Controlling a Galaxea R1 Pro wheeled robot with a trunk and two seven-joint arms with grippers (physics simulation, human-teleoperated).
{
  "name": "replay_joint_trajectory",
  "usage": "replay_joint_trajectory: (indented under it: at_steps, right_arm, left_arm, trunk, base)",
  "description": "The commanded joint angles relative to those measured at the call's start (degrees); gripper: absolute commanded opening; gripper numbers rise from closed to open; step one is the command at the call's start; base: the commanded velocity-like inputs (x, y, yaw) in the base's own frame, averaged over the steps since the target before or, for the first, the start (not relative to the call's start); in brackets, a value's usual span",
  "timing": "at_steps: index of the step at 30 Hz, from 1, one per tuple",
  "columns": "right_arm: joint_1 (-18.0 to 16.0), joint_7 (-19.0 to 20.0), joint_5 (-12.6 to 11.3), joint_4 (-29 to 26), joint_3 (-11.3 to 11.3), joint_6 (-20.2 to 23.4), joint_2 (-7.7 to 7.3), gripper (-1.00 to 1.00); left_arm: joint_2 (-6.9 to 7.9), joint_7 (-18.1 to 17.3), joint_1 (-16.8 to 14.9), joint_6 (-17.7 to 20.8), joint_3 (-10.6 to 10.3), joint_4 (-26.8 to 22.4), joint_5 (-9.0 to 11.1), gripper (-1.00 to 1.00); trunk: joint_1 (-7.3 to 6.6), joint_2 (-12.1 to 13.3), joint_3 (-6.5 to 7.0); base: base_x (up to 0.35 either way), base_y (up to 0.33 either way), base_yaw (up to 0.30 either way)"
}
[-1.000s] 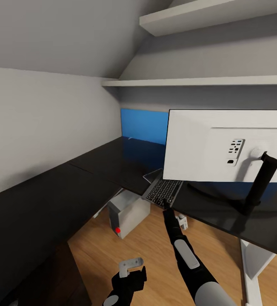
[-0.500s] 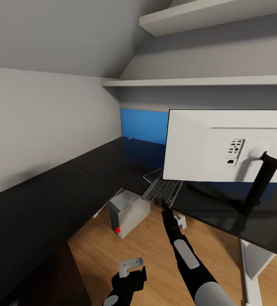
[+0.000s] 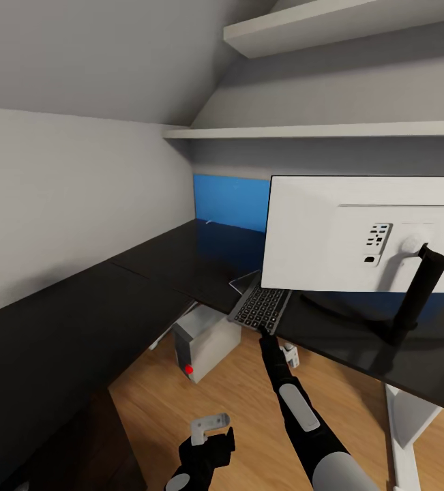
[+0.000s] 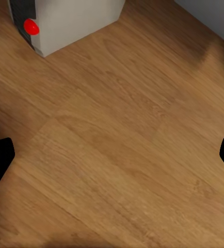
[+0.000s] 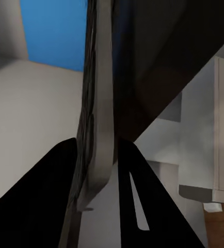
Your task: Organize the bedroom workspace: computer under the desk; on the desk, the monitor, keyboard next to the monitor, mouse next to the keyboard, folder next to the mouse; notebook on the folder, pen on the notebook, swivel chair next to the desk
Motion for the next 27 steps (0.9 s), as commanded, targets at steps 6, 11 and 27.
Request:
replay_joint_trajectory:
  at_steps: [6, 11, 27]
  right_arm:
    - [0.0, 0.2, -0.8, 0.1, 0.2, -0.3, -0.04, -1.00]
    - [0.0, 0.2, -0.8, 0.1, 0.2, -0.3, -0.04, -1.00]
    - [0.0, 0.2, -0.9, 0.1, 0.3, -0.4, 0.14, -1.00]
  left_arm:
    - [0.02, 0.4, 0.0, 0.2, -0.1, -0.1, 0.4, 1.00]
    - [0.02, 0.4, 0.0, 0.2, -0.1, -0.1, 0.4, 1.00]
    - [0.02, 0.4, 0.0, 0.2, -0.1, -0.1, 0.4, 1.00]
  trunk:
    - [-0.45, 0.8, 0.30]
    - [-1.54, 2.8, 1.20]
    - [-1.98, 3.6, 2.04]
  base:
    - [0.000, 0.000, 0.000]
    - [0.000, 0.000, 0.000]
    - [0.000, 0.000, 0.007]
